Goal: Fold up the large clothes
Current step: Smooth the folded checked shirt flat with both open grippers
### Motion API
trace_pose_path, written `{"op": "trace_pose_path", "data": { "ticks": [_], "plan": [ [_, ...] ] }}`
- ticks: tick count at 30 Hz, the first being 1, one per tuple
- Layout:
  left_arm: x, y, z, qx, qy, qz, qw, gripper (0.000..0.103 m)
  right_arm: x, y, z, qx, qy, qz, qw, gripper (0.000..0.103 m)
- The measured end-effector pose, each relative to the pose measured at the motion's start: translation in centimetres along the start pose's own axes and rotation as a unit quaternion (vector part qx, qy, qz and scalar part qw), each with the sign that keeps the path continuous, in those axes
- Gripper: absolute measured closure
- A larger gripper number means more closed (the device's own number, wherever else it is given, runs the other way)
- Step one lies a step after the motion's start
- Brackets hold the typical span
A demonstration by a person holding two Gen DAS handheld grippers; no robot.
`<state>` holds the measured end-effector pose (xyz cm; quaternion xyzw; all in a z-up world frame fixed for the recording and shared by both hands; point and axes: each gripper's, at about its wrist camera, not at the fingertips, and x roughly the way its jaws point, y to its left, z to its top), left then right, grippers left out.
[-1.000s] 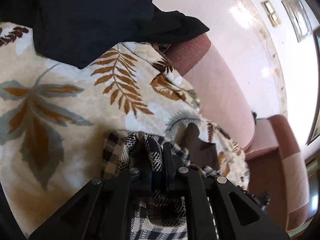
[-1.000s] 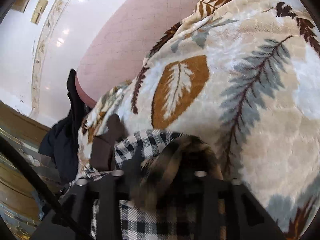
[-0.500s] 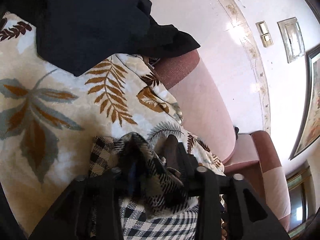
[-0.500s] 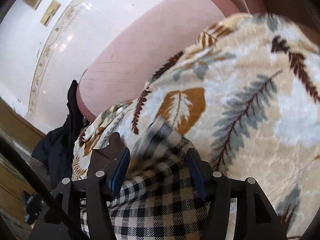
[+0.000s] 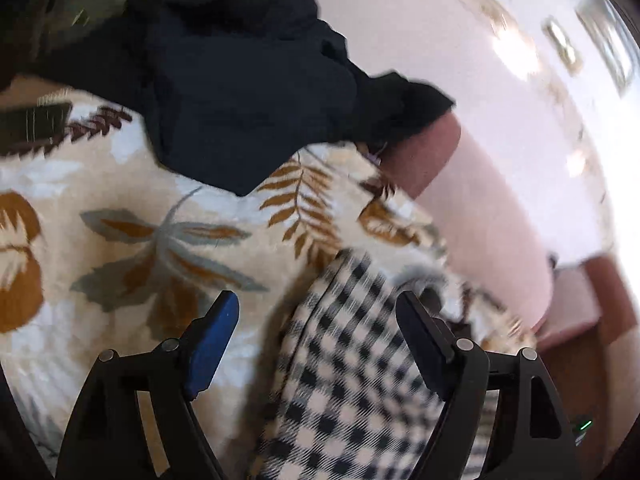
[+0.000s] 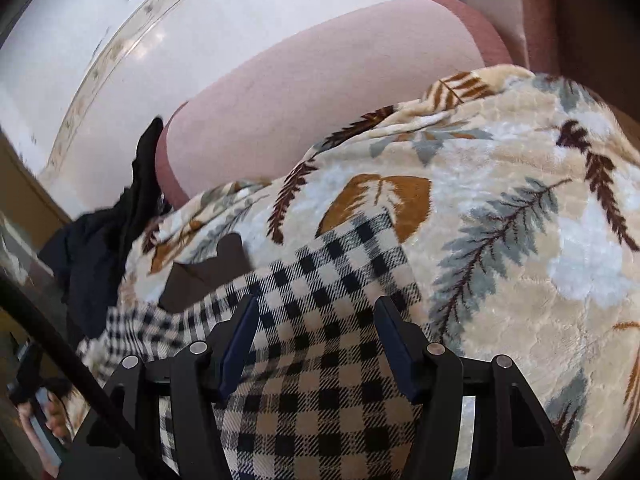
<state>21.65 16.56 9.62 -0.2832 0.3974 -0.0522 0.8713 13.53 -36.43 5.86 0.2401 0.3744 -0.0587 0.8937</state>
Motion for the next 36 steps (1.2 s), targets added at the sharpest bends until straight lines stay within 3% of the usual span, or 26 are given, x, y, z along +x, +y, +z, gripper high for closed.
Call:
{"op": "trace_pose_path", "data": {
  "ticks": [3, 7, 12, 14, 16, 19, 21, 24, 27, 31, 33, 36],
  "plan": [
    [-0.2, -1.5, -1.7, 0.066, 0.009, 0.034, 0.9972, 0.023, -0.2, 0.9, -1.0, -0.030, 0.015, -0.015, 0.999, 0.038],
    [-0.4, -2.9, -4.8, 0.148, 0.038, 0.056, 0.9868, 0.023, -0.7, 1.3, -3.0, -0.062, 0.049, -0.027, 0.997, 0.038],
    [0.3, -3.1, -9.6, 0.221, 0.089, 0.085, 0.9675, 0.023, -0.9, -0.7, -6.2, -0.088, 0.103, -0.110, 0.985, 0.042],
    [0.6, -2.1, -10.8, 0.222, 0.099, 0.090, 0.9659, 0.023, -1.2, -3.1, -7.4, -0.066, 0.130, -0.138, 0.980, 0.042],
    [0.5, -0.6, -11.4, 0.198, 0.111, 0.081, 0.9706, 0.023, -1.6, -5.3, -8.9, -0.045, 0.149, -0.142, 0.977, 0.044],
    [-0.2, 0.9, -11.6, 0.158, 0.124, 0.068, 0.9773, 0.023, -4.0, -6.0, -10.2, -0.068, 0.137, -0.161, 0.975, 0.044],
    [-1.0, 1.3, -11.9, 0.151, 0.128, 0.074, 0.9774, 0.023, -5.1, -6.4, -11.0, -0.064, 0.136, -0.160, 0.975, 0.044],
    [-2.8, 1.8, -12.4, 0.136, 0.132, 0.090, 0.9777, 0.028, -7.0, -7.4, -11.1, -0.044, 0.131, -0.196, 0.971, 0.045],
    [-5.3, 1.3, -12.8, 0.140, 0.112, 0.077, 0.9809, 0.031, -9.9, -7.3, -10.4, -0.023, 0.072, -0.167, 0.983, 0.045],
    [-7.4, -0.5, -13.7, 0.158, 0.073, 0.043, 0.9838, 0.031, -12.2, -2.9, -10.2, -0.066, -0.002, -0.077, 0.995, 0.048],
    [-7.0, -1.4, -14.3, 0.174, 0.070, 0.040, 0.9814, 0.031, -11.4, -0.7, -10.6, -0.091, 0.001, -0.052, 0.994, 0.048],
    [-5.3, -2.2, -15.5, 0.195, 0.083, 0.056, 0.9756, 0.031, -8.6, 2.9, -12.0, -0.123, 0.038, -0.027, 0.991, 0.049]
  ]
}}
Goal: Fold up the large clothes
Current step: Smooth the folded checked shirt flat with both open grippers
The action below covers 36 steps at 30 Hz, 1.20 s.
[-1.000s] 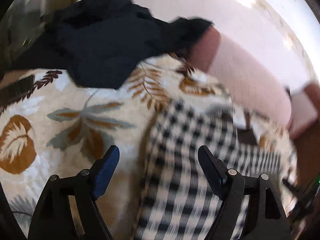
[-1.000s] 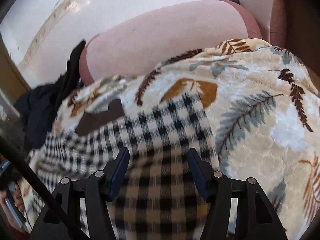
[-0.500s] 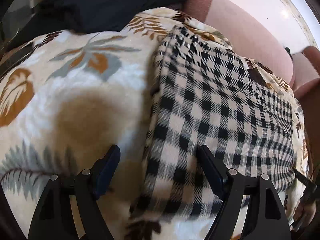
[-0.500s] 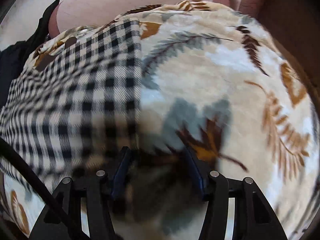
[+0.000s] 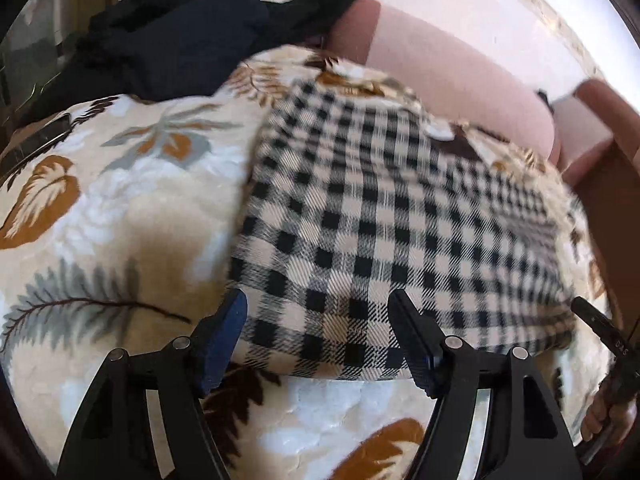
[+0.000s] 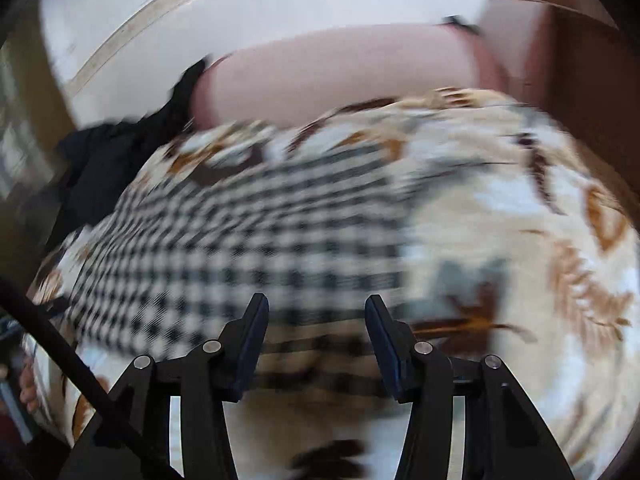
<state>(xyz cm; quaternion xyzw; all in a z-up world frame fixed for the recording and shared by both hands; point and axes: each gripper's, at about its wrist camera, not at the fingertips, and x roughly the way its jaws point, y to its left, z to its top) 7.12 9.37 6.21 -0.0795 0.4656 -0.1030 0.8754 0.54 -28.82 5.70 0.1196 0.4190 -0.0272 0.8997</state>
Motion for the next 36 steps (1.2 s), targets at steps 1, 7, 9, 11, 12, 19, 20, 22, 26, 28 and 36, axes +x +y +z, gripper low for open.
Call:
{"op": "trace_pose_path", "data": {
  "ticks": [1, 7, 9, 11, 12, 19, 20, 22, 26, 28, 36],
  "plan": [
    [0.6, -0.3, -0.2, 0.006, 0.008, 0.010, 0.9999, 0.031, 1.1, 1.1, -0.4, -0.008, 0.017, 0.004, 1.000, 0.049],
    [1.2, -1.6, -2.2, 0.079, 0.009, 0.055, 0.9953, 0.031, 3.6, 3.5, -4.4, -0.086, 0.069, -0.034, 0.993, 0.049],
    [1.1, -1.7, -2.8, 0.090, 0.005, 0.064, 0.9938, 0.031, 3.2, 4.0, -5.0, -0.115, 0.068, -0.044, 0.990, 0.046],
    [1.0, -1.9, -3.1, 0.096, 0.001, 0.075, 0.9925, 0.031, 2.8, 4.1, -5.7, -0.115, 0.064, -0.040, 0.990, 0.040],
    [1.0, -2.1, -3.1, 0.098, -0.001, 0.082, 0.9918, 0.031, 2.7, 3.9, -5.8, -0.113, 0.064, -0.038, 0.991, 0.038],
    [-1.0, -3.2, -1.8, 0.068, -0.049, 0.074, 0.9937, 0.031, -0.6, 1.9, -2.1, -0.037, -0.023, -0.014, 0.999, 0.038],
    [-1.3, -3.4, -1.7, 0.067, -0.057, 0.077, 0.9931, 0.031, -0.9, 1.7, -1.7, -0.033, -0.032, -0.018, 0.999, 0.038],
    [-1.8, -3.9, -1.3, 0.066, -0.073, 0.090, 0.9911, 0.030, -0.8, 1.6, -1.1, -0.025, -0.040, -0.030, 0.998, 0.038],
    [-2.0, -4.7, -0.7, 0.071, -0.087, 0.105, 0.9881, 0.028, 0.6, 1.3, -0.3, -0.014, -0.027, -0.042, 0.999, 0.038],
    [-1.8, -5.0, -0.6, 0.073, -0.082, 0.107, 0.9882, 0.028, 1.6, 1.4, -0.2, -0.007, -0.015, -0.042, 0.999, 0.038],
    [-1.1, -4.8, -0.7, 0.078, -0.072, 0.123, 0.9867, 0.027, 2.8, 2.4, -0.6, -0.020, -0.006, -0.050, 0.999, 0.038]
  ]
}}
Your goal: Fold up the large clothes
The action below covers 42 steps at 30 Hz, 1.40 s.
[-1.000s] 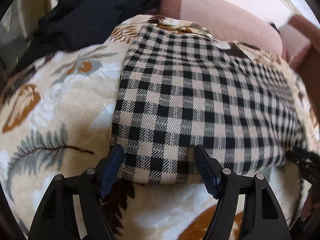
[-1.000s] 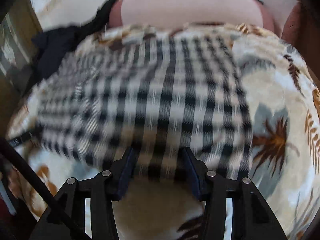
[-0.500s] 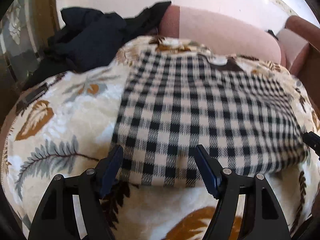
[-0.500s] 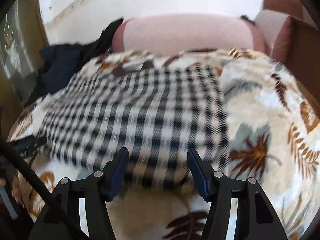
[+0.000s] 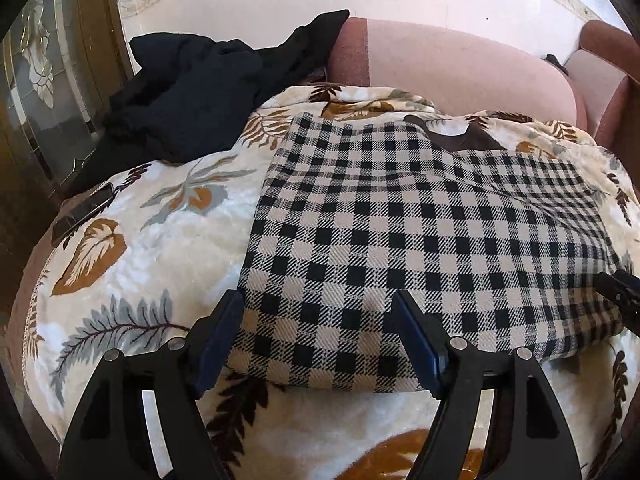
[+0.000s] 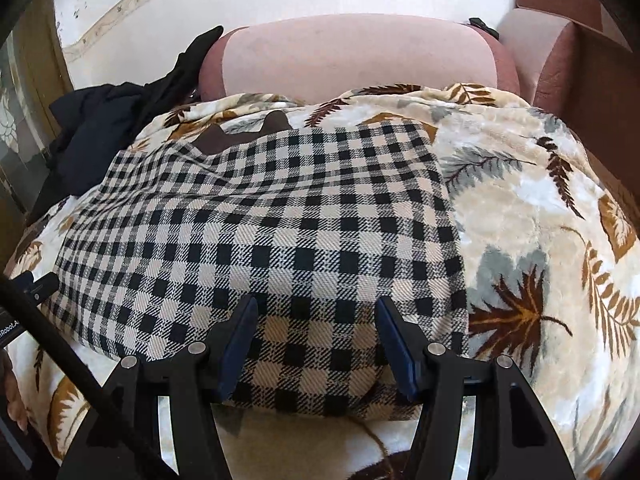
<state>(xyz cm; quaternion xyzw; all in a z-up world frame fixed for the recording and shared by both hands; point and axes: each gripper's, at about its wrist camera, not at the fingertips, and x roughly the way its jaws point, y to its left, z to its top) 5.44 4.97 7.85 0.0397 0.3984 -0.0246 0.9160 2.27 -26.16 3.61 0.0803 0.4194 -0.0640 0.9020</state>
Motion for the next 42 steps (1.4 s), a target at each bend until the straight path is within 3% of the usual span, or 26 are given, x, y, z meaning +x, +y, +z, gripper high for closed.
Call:
{"op": "trace_pose_path", "data": {
  "ticks": [17, 22, 32, 36, 39, 42],
  "plan": [
    [1.6, -0.5, -0.4, 0.015, 0.031, 0.003, 0.9994, 0.028, 1.3, 0.9, 0.0, -0.026, 0.010, -0.007, 1.000, 0.038],
    [2.2, -0.6, -0.6, 0.018, 0.044, 0.004, 0.9988, 0.027, 0.9, 1.3, 0.9, -0.018, -0.012, 0.003, 1.000, 0.038],
    [4.5, -0.1, -0.8, 0.006, 0.089, -0.004, 0.9960, 0.026, 0.6, 5.7, 4.4, -0.039, -0.031, 0.114, 0.992, 0.040],
    [4.7, -0.1, -0.8, 0.005, 0.095, -0.006, 0.9955, 0.025, 3.2, 8.9, 6.6, -0.032, 0.011, 0.189, 0.981, 0.042],
    [4.7, 0.0, -0.8, 0.005, 0.094, -0.010, 0.9955, 0.025, 7.4, 11.2, 8.3, -0.012, 0.063, 0.231, 0.971, 0.042],
    [4.7, 0.1, -0.9, 0.008, 0.093, -0.016, 0.9955, 0.024, 10.9, 12.3, 9.6, 0.004, 0.087, 0.210, 0.974, 0.042]
  ]
}}
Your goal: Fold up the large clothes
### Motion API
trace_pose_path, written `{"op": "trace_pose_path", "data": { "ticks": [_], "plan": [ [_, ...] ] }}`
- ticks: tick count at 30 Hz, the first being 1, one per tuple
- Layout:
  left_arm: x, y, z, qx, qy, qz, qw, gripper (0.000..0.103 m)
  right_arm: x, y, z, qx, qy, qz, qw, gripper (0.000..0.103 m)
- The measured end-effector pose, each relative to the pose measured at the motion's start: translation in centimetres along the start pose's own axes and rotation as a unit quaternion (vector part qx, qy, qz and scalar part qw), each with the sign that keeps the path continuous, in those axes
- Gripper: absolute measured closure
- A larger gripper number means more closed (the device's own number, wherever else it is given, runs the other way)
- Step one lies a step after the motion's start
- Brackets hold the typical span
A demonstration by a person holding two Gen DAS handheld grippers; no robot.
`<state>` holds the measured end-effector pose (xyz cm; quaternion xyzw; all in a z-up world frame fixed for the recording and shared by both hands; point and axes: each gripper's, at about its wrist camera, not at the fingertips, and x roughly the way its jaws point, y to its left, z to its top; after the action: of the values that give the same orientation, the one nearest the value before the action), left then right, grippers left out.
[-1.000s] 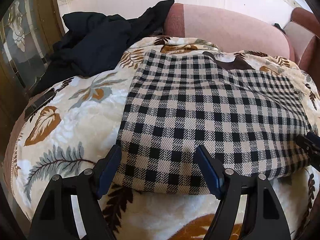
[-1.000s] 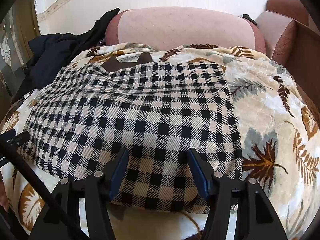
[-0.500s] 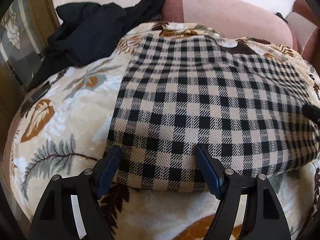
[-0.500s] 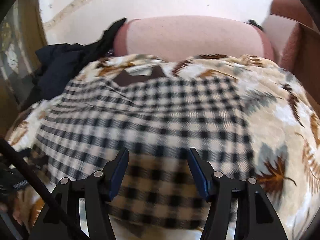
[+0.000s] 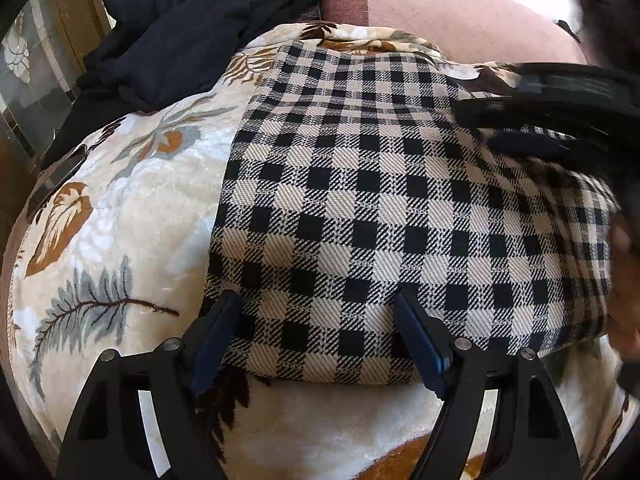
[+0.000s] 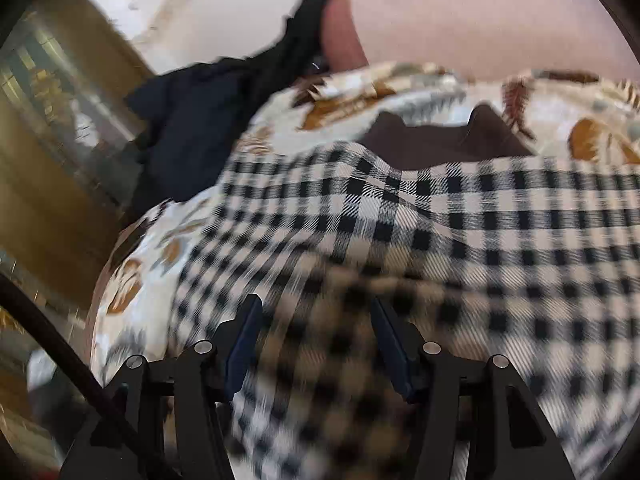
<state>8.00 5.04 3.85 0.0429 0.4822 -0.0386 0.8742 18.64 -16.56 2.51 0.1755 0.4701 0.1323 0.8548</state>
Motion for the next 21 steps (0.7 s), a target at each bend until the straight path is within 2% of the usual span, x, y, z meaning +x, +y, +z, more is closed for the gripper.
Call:
{"op": "trace_pose_path", "data": {
  "ticks": [4, 7, 11, 13, 16, 21],
  "plan": [
    [-0.1, 0.0, 0.0, 0.005, 0.000, -0.007, 1.0000, 0.024, 2.9, -0.5, 2.2, -0.010, -0.001, -0.093, 0.996, 0.045],
    [-0.1, 0.1, -0.1, 0.007, 0.002, -0.010, 0.9999, 0.024, 3.9, -0.2, 3.7, -0.030, -0.010, -0.141, 0.990, 0.047],
    [-0.3, 0.2, -0.1, 0.004, 0.006, -0.015, 0.9999, 0.024, 4.1, -0.3, 5.6, -0.059, -0.017, -0.237, 0.969, 0.045],
    [-0.8, 0.6, -0.1, -0.003, 0.004, -0.033, 0.9995, 0.024, 3.1, -0.7, 6.1, -0.053, -0.026, -0.246, 0.967, 0.045],
    [-1.9, 1.5, 0.0, -0.018, -0.008, -0.061, 0.9980, 0.024, 0.2, -1.4, 5.5, -0.046, -0.039, -0.236, 0.970, 0.045],
    [-3.3, 3.5, 0.8, -0.040, -0.037, -0.054, 0.9970, 0.024, -4.0, -1.9, 2.0, -0.061, -0.039, -0.233, 0.970, 0.045]
  ]
}}
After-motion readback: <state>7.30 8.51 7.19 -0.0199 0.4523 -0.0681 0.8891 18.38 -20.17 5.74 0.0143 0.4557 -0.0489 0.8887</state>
